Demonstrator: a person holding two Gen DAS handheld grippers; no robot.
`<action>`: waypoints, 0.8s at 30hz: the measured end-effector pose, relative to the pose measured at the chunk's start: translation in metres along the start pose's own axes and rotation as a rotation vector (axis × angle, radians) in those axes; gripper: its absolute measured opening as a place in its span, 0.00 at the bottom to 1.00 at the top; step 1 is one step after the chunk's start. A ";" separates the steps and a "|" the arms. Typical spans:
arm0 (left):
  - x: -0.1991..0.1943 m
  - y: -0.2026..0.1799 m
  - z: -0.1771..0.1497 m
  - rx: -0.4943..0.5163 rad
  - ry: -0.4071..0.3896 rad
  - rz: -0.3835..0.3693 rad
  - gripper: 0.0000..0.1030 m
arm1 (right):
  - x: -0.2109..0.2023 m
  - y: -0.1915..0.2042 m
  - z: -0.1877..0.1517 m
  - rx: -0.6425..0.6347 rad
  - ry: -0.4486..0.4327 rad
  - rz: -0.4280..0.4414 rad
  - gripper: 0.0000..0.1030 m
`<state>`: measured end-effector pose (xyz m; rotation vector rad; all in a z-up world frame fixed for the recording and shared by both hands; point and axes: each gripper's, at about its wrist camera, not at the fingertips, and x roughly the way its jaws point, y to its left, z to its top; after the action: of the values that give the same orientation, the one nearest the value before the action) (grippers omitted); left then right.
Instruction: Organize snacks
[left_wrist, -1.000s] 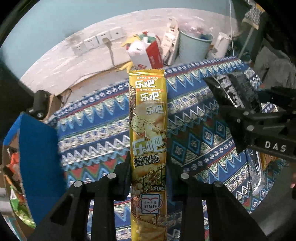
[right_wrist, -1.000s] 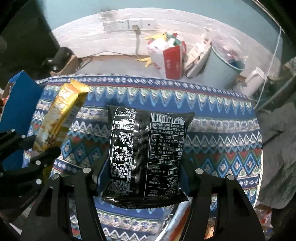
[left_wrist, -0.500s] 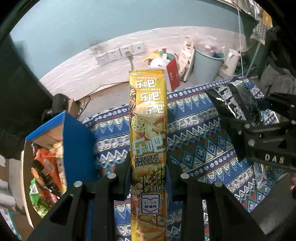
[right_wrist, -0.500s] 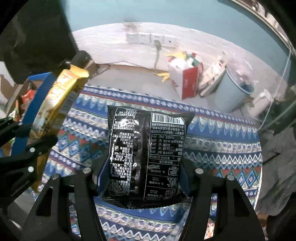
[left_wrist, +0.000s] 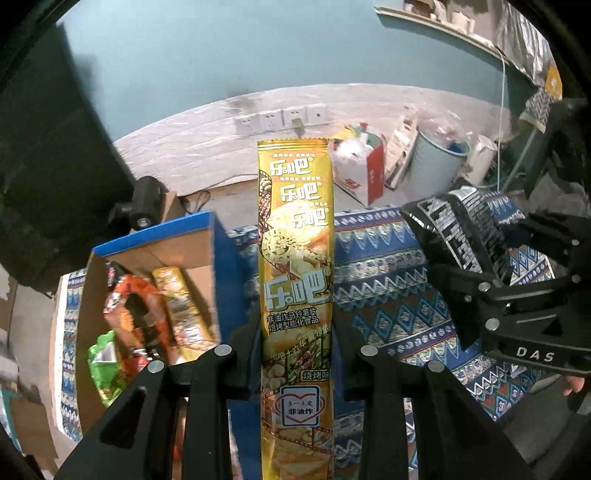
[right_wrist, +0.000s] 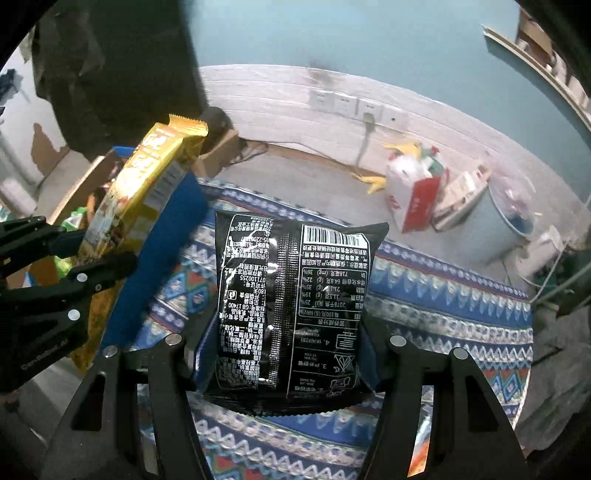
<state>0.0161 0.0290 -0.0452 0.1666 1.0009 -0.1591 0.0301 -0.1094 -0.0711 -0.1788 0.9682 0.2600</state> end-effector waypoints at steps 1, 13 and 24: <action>-0.001 0.003 0.000 -0.005 -0.003 0.003 0.30 | 0.001 0.006 0.003 -0.006 0.000 0.006 0.60; -0.016 0.060 -0.014 -0.095 -0.034 0.051 0.30 | 0.014 0.055 0.024 -0.063 0.000 0.056 0.60; -0.009 0.116 -0.036 -0.198 -0.014 0.084 0.30 | 0.031 0.095 0.041 -0.102 0.008 0.101 0.60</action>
<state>0.0058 0.1502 -0.0491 0.0266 0.9876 0.0153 0.0513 -0.0036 -0.0770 -0.2243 0.9741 0.4019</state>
